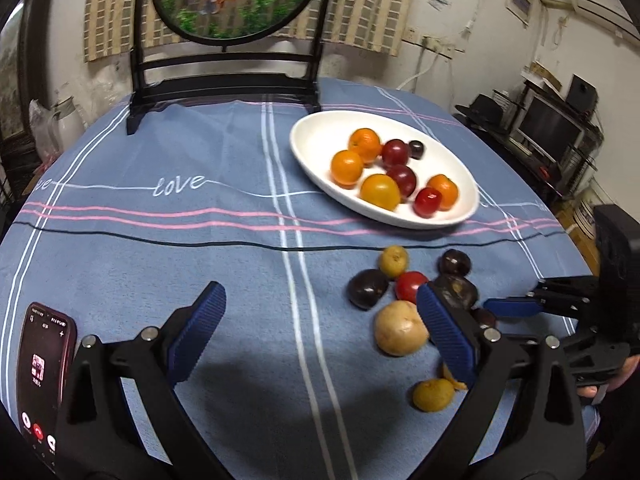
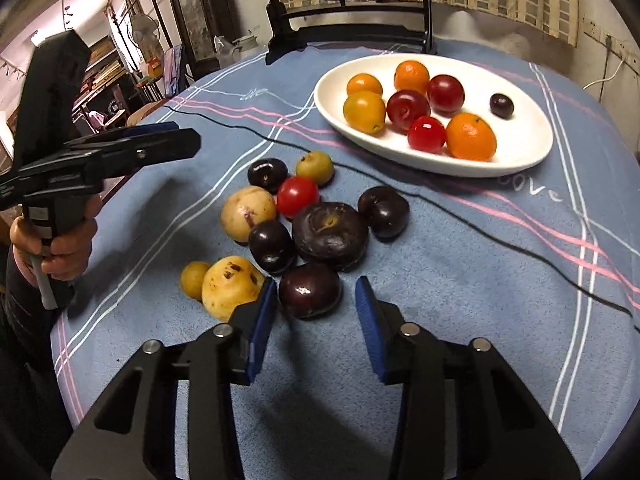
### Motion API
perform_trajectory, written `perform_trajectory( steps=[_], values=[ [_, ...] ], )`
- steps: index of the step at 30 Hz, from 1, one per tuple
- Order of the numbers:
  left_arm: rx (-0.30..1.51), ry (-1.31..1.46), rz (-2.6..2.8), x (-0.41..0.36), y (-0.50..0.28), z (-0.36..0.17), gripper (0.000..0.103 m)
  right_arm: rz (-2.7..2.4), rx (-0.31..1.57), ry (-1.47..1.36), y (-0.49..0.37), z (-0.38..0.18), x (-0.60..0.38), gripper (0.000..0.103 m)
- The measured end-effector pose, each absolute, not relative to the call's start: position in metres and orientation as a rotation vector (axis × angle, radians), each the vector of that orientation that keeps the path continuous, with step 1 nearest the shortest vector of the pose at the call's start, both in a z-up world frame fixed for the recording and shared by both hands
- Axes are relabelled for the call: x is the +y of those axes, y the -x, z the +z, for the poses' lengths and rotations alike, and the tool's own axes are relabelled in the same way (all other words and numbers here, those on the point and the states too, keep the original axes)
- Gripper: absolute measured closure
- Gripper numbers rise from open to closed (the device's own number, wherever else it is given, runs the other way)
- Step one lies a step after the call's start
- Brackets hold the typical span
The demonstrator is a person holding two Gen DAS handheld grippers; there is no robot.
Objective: Organize fruits
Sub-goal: 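Move both open tools back toward the remaining plums and potatoes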
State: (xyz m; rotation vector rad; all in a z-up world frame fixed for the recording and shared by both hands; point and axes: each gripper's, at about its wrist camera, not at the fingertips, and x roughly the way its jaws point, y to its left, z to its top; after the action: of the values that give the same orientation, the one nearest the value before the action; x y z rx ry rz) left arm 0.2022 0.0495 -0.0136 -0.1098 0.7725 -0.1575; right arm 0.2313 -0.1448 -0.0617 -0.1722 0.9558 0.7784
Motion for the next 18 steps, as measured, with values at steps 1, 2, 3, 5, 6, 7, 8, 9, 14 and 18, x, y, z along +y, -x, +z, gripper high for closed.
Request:
perform_trajectory(
  steps=[1,2,3,5,6,7,8,9,14,18],
  values=[
    [0.771,0.103,-0.171,0.048,-0.201,-0.013,0.005,0.779,0.953,0.178,-0.231,-0.063,-0.144,0.064],
    [0.770,0.095,-0.183,0.046,-0.199,-0.013,0.005,0.781,0.949,0.187,-0.229,-0.063,-0.142,0.064],
    [0.767,0.085,-0.195,0.043,-0.197,-0.012,0.005,0.783,0.945,0.192,-0.228,-0.063,-0.141,0.065],
    [0.766,0.062,-0.213,0.037,-0.195,-0.013,0.005,0.788,0.943,0.194,-0.227,-0.063,-0.140,0.068],
    [0.764,0.046,-0.222,0.035,-0.193,-0.013,0.005,0.786,0.939,0.198,-0.226,-0.063,-0.140,0.068],
    [0.764,0.033,-0.226,0.032,-0.192,-0.015,0.005,0.786,0.936,0.202,-0.226,-0.063,-0.140,0.069],
    [0.768,0.020,-0.232,0.030,-0.192,-0.016,0.005,0.783,0.933,0.204,-0.226,-0.063,-0.139,0.070],
    [0.776,0.002,-0.242,0.027,-0.191,-0.018,0.005,0.783,0.933,0.204,-0.226,-0.063,-0.139,0.070],
    [0.807,-0.031,-0.353,0.019,-0.184,-0.024,0.006,0.774,0.932,0.192,-0.227,-0.061,-0.142,0.071],
    [0.823,-0.090,-0.465,0.007,-0.173,-0.030,0.015,0.772,0.936,0.180,-0.228,-0.061,-0.144,0.070]
  ],
)
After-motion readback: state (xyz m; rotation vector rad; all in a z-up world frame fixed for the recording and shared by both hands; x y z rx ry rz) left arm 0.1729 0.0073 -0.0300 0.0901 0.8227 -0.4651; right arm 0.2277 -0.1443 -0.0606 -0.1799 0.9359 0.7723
